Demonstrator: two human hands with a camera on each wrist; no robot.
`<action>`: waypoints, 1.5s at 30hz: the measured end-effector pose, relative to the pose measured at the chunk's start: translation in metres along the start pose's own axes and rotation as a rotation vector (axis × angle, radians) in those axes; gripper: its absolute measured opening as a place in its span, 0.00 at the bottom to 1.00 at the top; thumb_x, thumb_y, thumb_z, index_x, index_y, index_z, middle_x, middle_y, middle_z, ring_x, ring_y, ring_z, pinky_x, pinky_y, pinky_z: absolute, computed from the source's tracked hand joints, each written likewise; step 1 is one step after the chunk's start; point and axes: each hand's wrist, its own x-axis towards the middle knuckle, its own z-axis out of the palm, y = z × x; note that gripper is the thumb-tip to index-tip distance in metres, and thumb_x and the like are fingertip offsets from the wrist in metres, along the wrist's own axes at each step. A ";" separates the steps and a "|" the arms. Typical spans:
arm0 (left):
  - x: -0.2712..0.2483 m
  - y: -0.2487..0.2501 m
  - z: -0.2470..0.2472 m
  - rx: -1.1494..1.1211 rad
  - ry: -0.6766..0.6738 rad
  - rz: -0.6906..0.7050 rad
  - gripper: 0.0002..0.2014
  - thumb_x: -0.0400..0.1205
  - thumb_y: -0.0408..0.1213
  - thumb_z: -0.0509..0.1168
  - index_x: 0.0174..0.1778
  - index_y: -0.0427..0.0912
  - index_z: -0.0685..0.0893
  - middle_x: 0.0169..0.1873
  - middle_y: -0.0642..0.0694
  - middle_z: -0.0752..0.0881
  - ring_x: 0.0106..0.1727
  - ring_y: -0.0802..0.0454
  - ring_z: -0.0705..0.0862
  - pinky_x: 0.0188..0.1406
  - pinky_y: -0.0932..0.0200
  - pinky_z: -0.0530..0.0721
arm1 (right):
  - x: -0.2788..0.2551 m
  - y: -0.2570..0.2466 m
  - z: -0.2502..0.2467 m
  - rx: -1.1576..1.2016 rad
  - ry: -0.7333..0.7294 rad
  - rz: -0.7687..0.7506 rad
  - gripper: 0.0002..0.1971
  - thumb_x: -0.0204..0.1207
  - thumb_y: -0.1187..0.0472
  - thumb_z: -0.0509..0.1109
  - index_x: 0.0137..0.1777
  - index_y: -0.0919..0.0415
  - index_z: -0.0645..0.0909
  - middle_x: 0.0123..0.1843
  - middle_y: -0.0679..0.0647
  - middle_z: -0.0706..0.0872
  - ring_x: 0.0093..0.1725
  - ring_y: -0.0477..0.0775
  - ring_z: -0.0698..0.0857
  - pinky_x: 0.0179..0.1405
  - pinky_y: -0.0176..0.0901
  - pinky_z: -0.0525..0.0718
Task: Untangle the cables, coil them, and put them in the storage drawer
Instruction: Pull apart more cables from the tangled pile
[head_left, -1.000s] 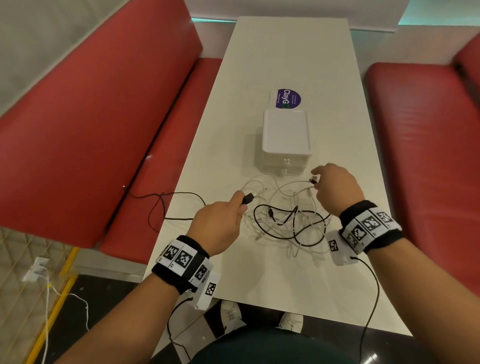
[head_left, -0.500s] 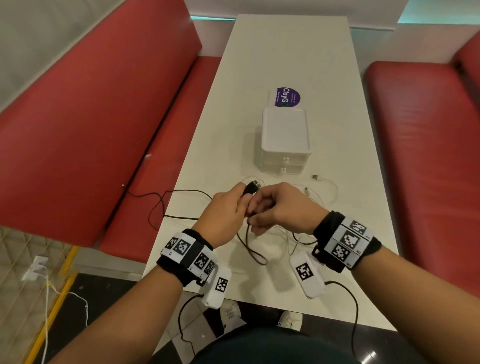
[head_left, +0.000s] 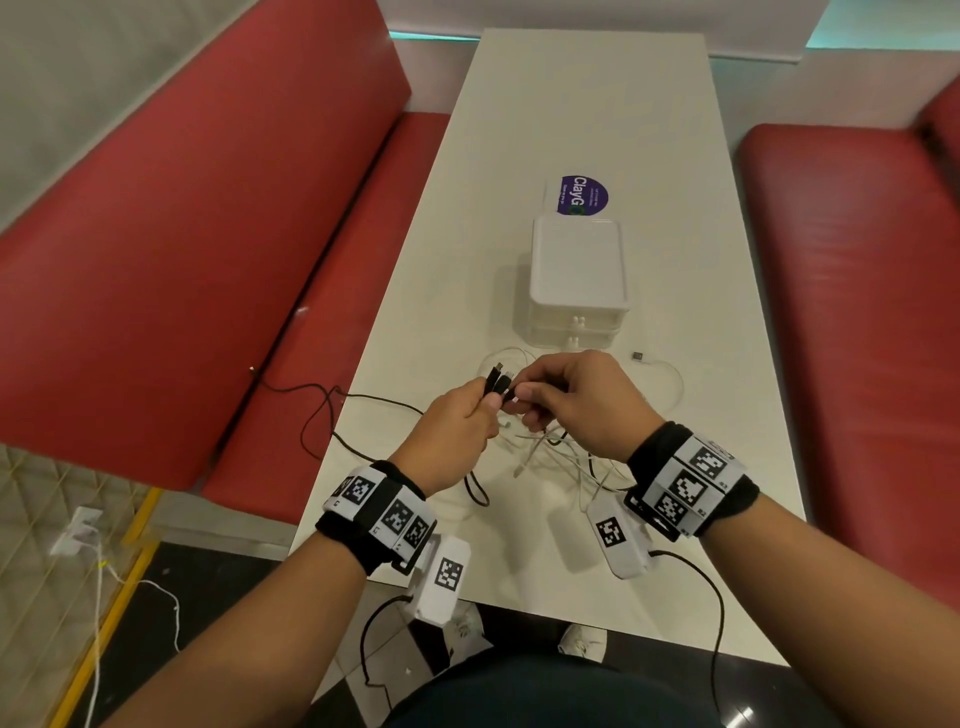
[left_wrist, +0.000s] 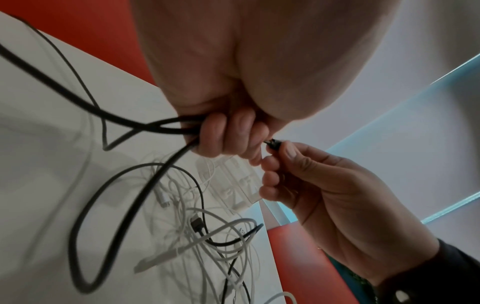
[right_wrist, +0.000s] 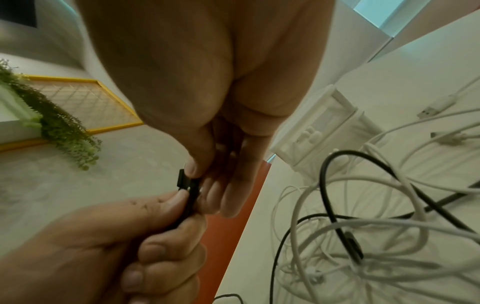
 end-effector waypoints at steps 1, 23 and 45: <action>0.000 -0.001 -0.001 -0.009 -0.021 -0.004 0.14 0.87 0.43 0.55 0.54 0.40 0.82 0.27 0.57 0.75 0.27 0.55 0.70 0.31 0.55 0.70 | 0.000 0.001 0.000 -0.021 0.009 -0.002 0.05 0.83 0.68 0.71 0.49 0.66 0.89 0.39 0.59 0.94 0.36 0.59 0.92 0.41 0.44 0.92; 0.001 0.026 -0.033 0.055 0.052 0.129 0.10 0.91 0.41 0.53 0.47 0.43 0.75 0.24 0.55 0.73 0.20 0.55 0.72 0.28 0.51 0.83 | -0.008 0.021 0.040 -0.324 -0.360 -0.051 0.14 0.86 0.48 0.65 0.46 0.54 0.88 0.33 0.45 0.83 0.31 0.41 0.79 0.43 0.44 0.82; -0.007 -0.035 -0.072 0.912 0.182 -0.097 0.13 0.81 0.53 0.64 0.35 0.51 0.76 0.36 0.47 0.84 0.45 0.37 0.86 0.36 0.53 0.75 | -0.010 0.023 0.019 -0.288 -0.239 -0.106 0.12 0.88 0.56 0.63 0.47 0.49 0.87 0.32 0.53 0.75 0.30 0.50 0.72 0.34 0.42 0.71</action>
